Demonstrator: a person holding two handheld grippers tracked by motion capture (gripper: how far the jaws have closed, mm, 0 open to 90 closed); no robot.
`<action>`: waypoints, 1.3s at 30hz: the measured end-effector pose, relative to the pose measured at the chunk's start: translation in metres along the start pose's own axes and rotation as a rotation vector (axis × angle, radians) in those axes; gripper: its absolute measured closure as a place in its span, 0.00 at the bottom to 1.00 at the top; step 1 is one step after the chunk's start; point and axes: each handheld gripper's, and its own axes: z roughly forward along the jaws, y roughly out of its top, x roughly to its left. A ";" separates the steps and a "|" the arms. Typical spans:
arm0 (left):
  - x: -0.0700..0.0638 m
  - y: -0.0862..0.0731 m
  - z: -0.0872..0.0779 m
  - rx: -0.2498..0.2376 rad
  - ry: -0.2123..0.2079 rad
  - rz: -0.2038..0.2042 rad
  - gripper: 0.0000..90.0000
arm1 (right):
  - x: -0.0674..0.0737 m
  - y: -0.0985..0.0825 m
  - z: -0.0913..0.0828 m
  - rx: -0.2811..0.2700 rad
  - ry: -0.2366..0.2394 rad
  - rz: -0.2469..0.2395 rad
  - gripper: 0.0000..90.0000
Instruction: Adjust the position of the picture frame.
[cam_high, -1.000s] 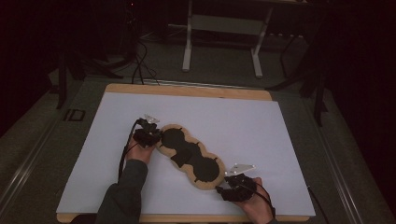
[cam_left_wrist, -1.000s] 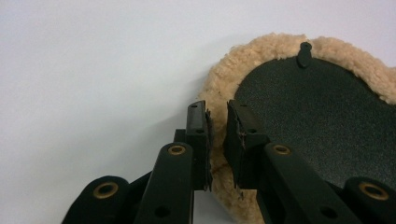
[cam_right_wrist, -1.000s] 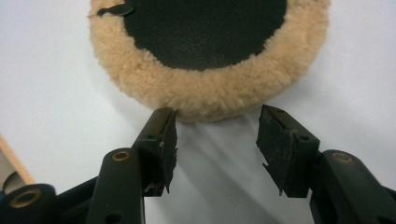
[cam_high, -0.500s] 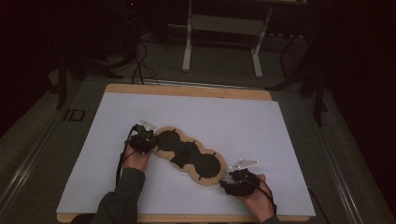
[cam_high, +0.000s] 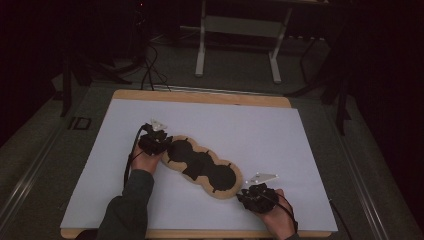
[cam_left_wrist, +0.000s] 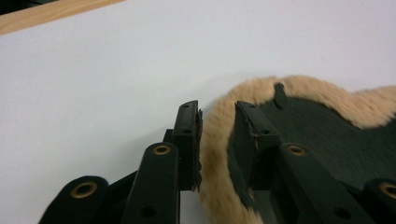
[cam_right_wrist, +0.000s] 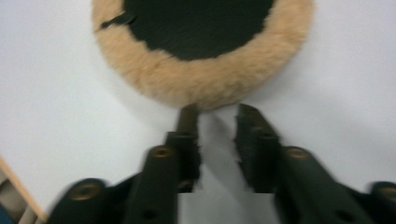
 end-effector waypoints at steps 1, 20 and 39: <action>0.001 0.001 0.004 0.003 -0.002 -0.002 0.84 | 0.002 0.000 0.001 0.004 0.001 -0.009 0.88; 0.007 0.000 0.030 0.030 0.008 -0.058 1.00 | 0.010 0.002 0.007 0.030 0.036 -0.049 1.00; 0.008 0.000 0.026 0.039 0.026 -0.023 1.00 | 0.008 0.003 0.009 0.024 0.039 -0.033 1.00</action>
